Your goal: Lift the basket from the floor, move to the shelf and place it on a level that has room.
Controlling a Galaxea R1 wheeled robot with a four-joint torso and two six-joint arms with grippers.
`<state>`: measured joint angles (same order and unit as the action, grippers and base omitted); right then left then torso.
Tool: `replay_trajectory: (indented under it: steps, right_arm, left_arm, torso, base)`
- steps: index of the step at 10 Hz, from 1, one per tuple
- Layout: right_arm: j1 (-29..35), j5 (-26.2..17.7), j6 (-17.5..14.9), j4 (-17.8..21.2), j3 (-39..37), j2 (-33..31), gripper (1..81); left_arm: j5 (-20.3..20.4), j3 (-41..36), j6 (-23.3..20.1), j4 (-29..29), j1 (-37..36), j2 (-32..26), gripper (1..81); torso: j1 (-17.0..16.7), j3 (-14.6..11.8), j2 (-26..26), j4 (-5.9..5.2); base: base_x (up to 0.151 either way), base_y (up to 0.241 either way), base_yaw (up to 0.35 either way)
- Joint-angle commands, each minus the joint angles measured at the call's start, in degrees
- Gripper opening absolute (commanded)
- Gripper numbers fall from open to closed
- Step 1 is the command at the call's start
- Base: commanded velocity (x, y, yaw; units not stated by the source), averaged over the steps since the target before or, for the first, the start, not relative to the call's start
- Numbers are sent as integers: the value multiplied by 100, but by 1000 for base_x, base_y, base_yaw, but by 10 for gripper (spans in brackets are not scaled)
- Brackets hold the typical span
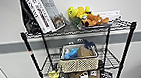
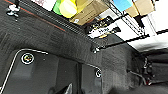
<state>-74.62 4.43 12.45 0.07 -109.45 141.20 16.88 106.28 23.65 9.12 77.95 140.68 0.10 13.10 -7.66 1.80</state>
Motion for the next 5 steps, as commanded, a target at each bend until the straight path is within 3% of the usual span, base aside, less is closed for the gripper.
replay_trajectory:
  steps: [1, 5]
  right_arm:
    - [188, -443, -14, -262, -515, 227, 811]
    - [39, -662, -14, -517, -1481, 911, 811]
  left_arm:
    - [-185, 411, -45, 178, -179, 145, 811]
    - [-203, 1570, -45, 213, 58, 900, 811]
  torso:
    - [0, 0, 0, 0]
    - [-2, -2, -2, 0]
  base:
    - [0, 0, 0]
    - [0, 0, 0]
